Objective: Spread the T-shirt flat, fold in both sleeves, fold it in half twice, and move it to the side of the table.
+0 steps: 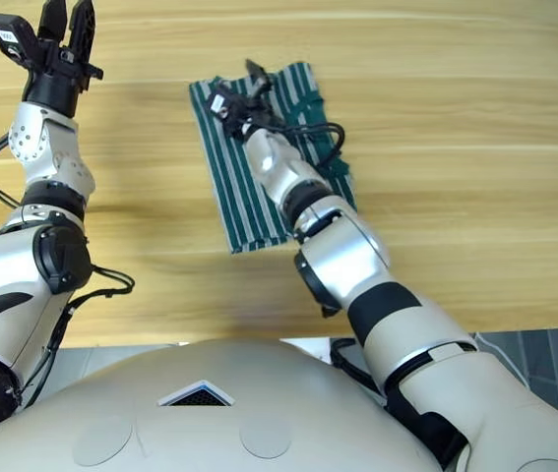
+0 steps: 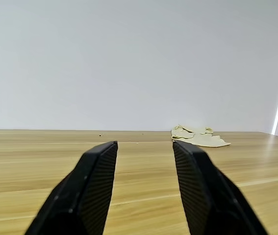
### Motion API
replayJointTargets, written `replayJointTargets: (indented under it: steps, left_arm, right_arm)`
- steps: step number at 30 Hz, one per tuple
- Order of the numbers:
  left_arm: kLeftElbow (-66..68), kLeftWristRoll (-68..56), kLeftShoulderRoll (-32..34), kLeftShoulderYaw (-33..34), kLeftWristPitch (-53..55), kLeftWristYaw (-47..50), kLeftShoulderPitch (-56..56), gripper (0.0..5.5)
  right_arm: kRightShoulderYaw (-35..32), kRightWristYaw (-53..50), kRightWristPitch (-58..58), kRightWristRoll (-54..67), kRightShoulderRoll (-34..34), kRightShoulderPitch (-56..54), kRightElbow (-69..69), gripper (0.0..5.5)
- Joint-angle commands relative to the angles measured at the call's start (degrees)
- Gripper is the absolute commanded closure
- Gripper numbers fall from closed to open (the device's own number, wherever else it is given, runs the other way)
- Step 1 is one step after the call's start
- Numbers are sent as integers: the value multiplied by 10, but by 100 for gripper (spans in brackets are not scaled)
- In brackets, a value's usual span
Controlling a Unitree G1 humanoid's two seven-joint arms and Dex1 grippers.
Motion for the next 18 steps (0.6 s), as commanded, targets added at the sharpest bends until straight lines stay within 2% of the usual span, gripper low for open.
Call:
replayJointTargets:
  steps: [1,12,15,18]
  left_arm:
    - [-6,8,-5,-8,-7,-2,12,340]
    - [-23,15,-4,-26,-34,-6,22,340]
    - [-75,1,-14,-38,-72,-58,38,340]
    - [-195,-61,-33,-59,-65,-158,74,340]
  right_arm:
    - [-40,-16,27,21,-6,-1,11,121]
    - [-158,13,-15,117,17,-26,-25,121]
    - [-198,100,-123,192,21,-7,-136,121]
    - [-179,258,-173,265,-19,83,-361,121]
